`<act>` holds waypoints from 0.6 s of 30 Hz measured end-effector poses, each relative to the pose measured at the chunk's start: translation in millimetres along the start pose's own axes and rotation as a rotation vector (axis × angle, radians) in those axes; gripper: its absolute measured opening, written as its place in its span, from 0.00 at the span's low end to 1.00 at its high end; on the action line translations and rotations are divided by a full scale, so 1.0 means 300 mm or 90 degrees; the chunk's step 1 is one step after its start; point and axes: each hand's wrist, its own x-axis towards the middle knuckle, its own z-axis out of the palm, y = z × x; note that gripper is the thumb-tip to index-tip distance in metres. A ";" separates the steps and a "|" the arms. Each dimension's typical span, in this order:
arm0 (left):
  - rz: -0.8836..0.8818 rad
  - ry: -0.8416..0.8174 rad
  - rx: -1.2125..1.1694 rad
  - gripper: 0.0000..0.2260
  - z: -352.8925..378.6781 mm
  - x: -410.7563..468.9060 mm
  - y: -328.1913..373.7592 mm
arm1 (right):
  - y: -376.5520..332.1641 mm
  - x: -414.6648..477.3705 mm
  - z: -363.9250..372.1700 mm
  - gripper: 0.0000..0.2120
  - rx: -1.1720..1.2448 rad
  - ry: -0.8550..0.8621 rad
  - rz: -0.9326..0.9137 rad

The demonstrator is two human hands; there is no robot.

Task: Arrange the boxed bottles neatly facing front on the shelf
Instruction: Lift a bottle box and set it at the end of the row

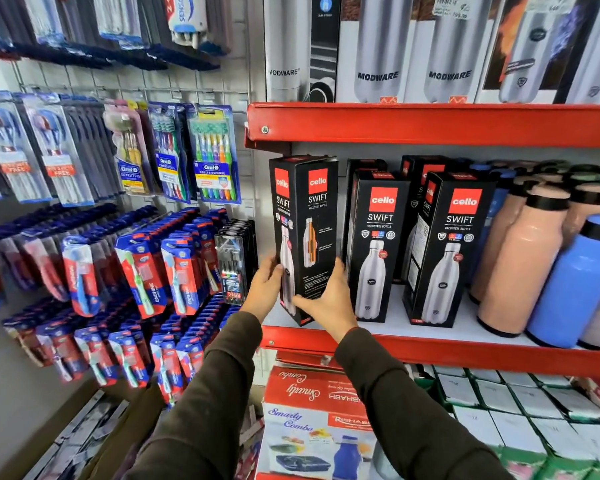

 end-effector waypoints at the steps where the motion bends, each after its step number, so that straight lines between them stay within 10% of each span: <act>1: -0.007 -0.013 0.002 0.17 -0.009 0.003 -0.002 | 0.003 0.002 -0.002 0.52 -0.004 -0.022 -0.004; 5: 0.001 -0.025 0.012 0.14 -0.039 -0.002 -0.015 | 0.011 0.007 -0.006 0.58 -0.064 -0.120 0.004; 18: 0.026 0.033 -0.008 0.11 -0.007 -0.005 -0.069 | 0.026 0.055 0.006 0.37 -0.177 -0.135 -0.024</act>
